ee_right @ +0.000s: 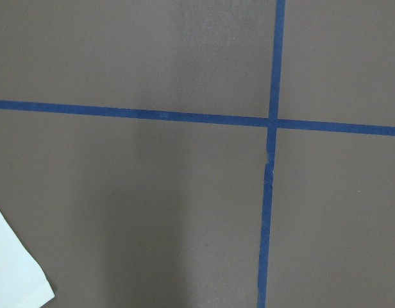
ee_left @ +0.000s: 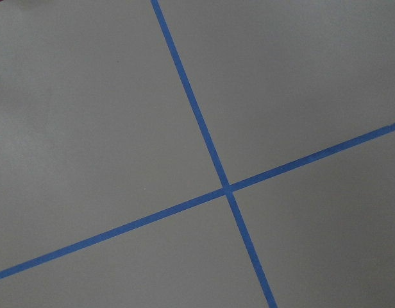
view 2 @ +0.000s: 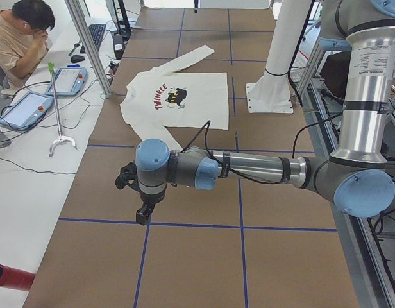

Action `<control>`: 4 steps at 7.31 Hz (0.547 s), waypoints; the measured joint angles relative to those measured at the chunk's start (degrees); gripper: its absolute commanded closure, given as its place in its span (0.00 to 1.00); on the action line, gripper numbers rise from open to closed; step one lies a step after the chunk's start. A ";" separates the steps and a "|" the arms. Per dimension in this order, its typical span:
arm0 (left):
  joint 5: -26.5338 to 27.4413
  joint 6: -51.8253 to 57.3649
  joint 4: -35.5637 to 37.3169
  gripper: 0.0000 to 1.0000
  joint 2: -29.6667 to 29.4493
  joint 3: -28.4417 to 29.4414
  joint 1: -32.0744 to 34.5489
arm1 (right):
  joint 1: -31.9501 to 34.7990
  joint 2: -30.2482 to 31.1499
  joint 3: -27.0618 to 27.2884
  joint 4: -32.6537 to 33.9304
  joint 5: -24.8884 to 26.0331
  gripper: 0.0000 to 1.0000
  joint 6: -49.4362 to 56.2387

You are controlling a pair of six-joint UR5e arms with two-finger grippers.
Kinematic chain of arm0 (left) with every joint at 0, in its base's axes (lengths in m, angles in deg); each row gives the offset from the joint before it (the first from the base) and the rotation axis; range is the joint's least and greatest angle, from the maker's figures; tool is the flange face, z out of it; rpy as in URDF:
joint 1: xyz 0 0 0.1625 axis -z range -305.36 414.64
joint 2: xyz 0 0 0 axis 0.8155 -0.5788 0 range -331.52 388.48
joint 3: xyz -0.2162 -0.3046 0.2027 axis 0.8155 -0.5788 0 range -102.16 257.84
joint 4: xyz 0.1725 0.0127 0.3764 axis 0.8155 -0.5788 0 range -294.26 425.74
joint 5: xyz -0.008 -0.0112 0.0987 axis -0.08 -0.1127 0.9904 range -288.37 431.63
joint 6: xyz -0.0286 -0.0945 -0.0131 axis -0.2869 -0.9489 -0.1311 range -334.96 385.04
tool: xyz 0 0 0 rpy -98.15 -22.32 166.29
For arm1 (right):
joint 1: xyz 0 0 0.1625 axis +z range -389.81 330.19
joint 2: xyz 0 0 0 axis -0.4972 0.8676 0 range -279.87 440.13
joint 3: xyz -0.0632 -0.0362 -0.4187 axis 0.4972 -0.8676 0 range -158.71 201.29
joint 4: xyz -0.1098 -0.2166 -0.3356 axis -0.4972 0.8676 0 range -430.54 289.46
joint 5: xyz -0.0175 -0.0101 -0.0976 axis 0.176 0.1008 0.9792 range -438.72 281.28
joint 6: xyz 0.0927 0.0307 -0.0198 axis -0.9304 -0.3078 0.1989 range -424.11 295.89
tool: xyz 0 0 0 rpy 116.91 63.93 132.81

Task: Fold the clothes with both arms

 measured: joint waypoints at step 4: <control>-0.16 0.01 -0.49 0.00 2.25 -0.61 -0.42 | -0.08 0.26 -0.81 -0.11 -0.47 0.00 -0.17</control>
